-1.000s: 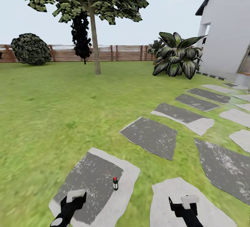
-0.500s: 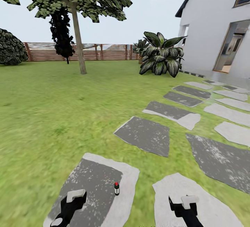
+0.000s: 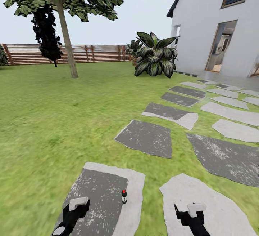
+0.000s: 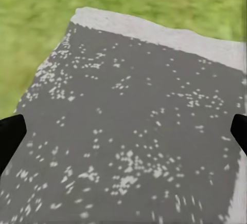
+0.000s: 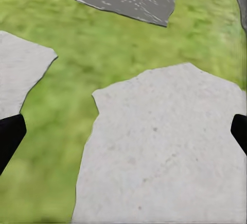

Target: Pick up the pesticide atomizer in the garden and spray insectifuge to fully cover both potted plants in the garden.

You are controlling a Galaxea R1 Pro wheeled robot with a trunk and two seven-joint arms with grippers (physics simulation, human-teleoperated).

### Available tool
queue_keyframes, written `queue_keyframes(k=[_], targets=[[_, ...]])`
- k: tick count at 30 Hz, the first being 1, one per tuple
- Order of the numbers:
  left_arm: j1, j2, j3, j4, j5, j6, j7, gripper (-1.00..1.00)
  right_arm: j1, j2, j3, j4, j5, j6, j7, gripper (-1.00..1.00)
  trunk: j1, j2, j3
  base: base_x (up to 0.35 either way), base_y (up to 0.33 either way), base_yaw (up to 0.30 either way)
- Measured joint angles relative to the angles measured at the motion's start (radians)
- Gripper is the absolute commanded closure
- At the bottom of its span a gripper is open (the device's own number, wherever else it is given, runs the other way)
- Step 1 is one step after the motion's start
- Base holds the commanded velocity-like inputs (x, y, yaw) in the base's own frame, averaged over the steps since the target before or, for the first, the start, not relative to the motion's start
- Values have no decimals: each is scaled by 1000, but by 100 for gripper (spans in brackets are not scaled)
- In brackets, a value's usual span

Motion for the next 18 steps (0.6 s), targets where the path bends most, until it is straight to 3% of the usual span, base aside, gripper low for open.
queue_keyframes(k=[5,18], targets=[[0,0,0,0,0,0,0,-100,0,0,0,0,0,0,0,-100,0,0,0,0,297,-108],[0,0,0,0,0,1,0,-100,0,0,0,0,0,0,0,-100,0,0,0,0,302,-4]])
